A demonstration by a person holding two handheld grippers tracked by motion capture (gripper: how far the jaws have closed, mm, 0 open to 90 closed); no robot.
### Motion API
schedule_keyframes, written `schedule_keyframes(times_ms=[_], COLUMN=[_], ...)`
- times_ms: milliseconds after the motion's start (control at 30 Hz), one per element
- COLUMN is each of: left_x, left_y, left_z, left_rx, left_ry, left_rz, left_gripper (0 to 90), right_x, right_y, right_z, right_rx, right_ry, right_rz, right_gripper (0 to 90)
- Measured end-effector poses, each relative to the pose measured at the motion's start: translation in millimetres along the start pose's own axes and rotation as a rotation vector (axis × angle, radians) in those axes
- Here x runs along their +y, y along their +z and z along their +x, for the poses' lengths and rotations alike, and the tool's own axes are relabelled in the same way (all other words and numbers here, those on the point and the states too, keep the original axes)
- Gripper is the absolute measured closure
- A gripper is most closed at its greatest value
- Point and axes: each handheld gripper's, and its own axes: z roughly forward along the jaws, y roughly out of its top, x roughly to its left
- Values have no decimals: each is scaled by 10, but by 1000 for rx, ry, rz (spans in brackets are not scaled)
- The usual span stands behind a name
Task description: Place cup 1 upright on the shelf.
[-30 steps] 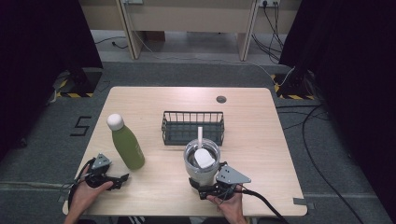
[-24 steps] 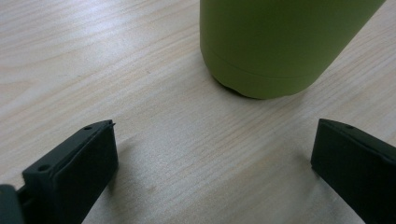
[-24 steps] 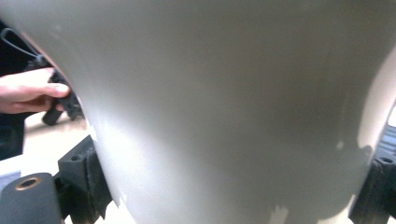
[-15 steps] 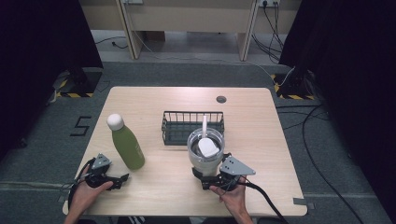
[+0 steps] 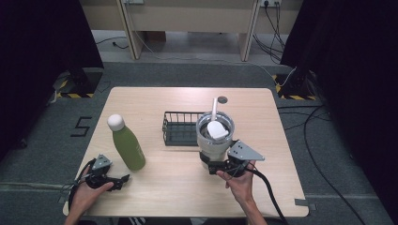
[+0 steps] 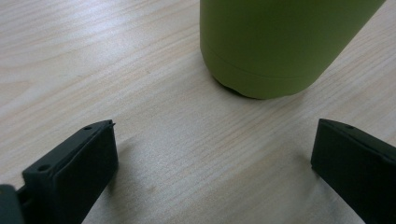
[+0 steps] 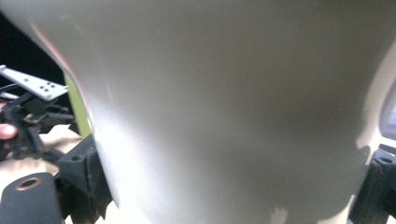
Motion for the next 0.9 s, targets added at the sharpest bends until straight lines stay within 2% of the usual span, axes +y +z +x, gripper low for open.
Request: schedule_keyframes(times_ms=[233, 467, 900], left_x=[0, 0, 0], left_y=[0, 0, 0], left_z=[0, 0, 0], left_rx=[0, 0, 0], left_ry=[0, 0, 0], left_rz=[0, 0, 0], left_gripper=[0, 0, 0], right_x=[225, 404, 564], right_y=[81, 144, 304], right_z=[-141, -264, -448], right_rx=[-33, -63, -99], right_ry=[8, -7, -8], right_rz=[-14, -26, -19], right_gripper=[103, 103, 104])
